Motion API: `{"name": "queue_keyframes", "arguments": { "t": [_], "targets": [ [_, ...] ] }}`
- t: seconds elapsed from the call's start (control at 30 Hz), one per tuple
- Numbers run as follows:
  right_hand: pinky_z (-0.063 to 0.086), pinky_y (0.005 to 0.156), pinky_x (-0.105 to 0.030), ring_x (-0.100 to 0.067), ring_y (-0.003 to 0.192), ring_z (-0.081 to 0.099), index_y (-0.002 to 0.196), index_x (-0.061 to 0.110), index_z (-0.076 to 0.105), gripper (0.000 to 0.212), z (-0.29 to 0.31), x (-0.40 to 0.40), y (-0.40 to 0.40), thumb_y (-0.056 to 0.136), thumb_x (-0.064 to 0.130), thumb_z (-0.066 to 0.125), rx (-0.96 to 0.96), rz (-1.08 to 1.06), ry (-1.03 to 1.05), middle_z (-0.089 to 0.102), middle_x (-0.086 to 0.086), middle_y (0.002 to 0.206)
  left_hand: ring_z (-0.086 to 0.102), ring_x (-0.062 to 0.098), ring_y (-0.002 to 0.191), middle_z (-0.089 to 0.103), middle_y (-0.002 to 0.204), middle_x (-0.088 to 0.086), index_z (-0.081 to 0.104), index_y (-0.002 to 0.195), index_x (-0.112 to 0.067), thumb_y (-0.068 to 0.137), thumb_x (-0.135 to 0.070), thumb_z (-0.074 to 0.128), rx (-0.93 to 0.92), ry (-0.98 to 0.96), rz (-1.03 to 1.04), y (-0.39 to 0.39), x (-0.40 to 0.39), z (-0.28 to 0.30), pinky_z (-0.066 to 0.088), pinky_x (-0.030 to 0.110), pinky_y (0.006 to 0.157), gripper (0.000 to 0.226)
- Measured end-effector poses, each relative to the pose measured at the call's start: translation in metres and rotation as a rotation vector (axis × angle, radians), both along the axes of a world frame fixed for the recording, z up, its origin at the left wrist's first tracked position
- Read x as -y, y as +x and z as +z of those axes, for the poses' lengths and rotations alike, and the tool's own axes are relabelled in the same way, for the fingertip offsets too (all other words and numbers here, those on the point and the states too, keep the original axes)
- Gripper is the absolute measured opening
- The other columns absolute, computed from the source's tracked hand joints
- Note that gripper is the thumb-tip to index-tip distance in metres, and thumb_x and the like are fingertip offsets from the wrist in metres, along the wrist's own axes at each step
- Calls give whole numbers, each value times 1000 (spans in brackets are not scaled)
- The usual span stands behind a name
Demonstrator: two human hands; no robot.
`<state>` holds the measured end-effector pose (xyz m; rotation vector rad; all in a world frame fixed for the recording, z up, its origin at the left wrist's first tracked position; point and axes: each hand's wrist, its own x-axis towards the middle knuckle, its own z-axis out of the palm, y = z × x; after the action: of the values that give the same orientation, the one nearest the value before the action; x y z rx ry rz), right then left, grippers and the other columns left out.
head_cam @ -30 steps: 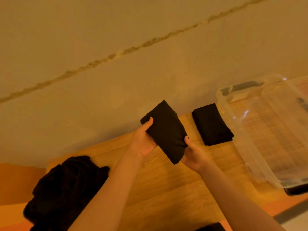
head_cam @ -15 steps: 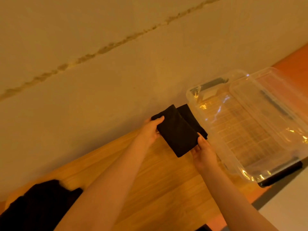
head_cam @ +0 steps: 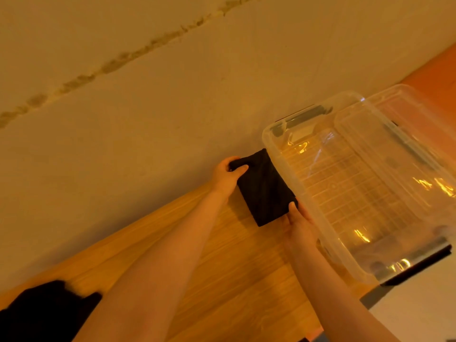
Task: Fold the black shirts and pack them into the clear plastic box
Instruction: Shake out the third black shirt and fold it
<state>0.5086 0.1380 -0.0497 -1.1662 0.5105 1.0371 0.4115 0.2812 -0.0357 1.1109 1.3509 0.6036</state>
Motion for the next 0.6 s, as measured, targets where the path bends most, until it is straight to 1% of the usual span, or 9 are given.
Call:
{"name": "queue_keyframes", "arguments": {
  "t": [0.07, 0.13, 0.23, 0.33, 0.4, 0.47, 0.5, 0.53, 0.6],
  "targets": [
    [56, 72, -20, -17, 110, 59, 125, 10, 55, 38, 0, 0, -2, 87, 4, 58, -11, -49, -9, 60, -8, 124, 55, 13, 100, 58, 114, 4, 54, 124, -7, 85, -9, 64, -1, 30, -17, 5, 0, 3, 50, 15, 72, 40],
    [56, 66, -20, -18, 109, 59, 124, 10, 56, 38, -1, -1, -3, 87, 5, 60, -17, -77, -45, 60, -7, 123, 53, 15, 108, 54, 125, 6, 50, 128, -7, 86, -10, 63, -30, 18, -11, 8, 1, 2, 46, 16, 79, 45],
    [49, 79, -25, -18, 108, 58, 123, 9, 57, 37, 1, -4, -4, 86, 5, 61, 8, -96, -121, 60, -8, 123, 48, 21, 122, 50, 131, 7, 47, 131, -7, 86, -10, 63, -35, -45, 55, 7, 1, -5, 42, 23, 88, 47],
    [45, 86, -26, -18, 110, 57, 123, 9, 57, 37, -1, -6, -6, 86, 7, 62, 65, -72, -160, 59, -7, 122, 55, 22, 113, 57, 121, 7, 53, 123, -8, 87, -13, 62, -80, -49, 75, -1, 1, -9, 47, 27, 86, 38],
    [44, 86, -26, -17, 110, 56, 122, 13, 57, 36, -4, -5, -8, 86, 13, 63, 115, -30, -215, 59, -3, 119, 54, 13, 103, 55, 116, 1, 50, 125, -10, 88, -16, 62, -169, 8, 85, -6, 5, -6, 45, 23, 81, 39],
    [45, 89, -30, -17, 109, 55, 121, 15, 56, 34, -5, -3, -9, 88, 20, 62, 213, 37, -298, 59, -1, 115, 50, 9, 102, 51, 122, -1, 45, 130, -14, 89, -18, 61, -198, 75, 120, -8, 16, -2, 42, 21, 82, 44],
    [44, 89, -31, -16, 107, 55, 121, 16, 55, 33, -4, 0, -10, 89, 23, 59, 277, 88, -337, 58, 0, 113, 50, 10, 108, 50, 128, -1, 42, 133, -14, 89, -19, 59, -184, 112, 119, -10, 25, -2, 42, 20, 85, 47],
    [43, 86, -31, -16, 104, 53, 121, 16, 53, 31, -3, 5, -14, 92, 25, 56, 357, 154, -386, 55, 1, 110, 48, 11, 117, 47, 135, -1, 39, 136, -16, 91, -20, 57, -179, 167, 87, -12, 38, -3, 41, 20, 90, 49],
    [42, 80, -31, -17, 100, 53, 118, 17, 48, 26, 1, 21, -23, 94, 26, 50, 599, 316, -471, 51, -1, 109, 32, 10, 134, 33, 148, -2, 28, 143, -19, 95, -26, 49, -269, 315, -94, -20, 67, -13, 34, 21, 101, 54]
  ]
}}
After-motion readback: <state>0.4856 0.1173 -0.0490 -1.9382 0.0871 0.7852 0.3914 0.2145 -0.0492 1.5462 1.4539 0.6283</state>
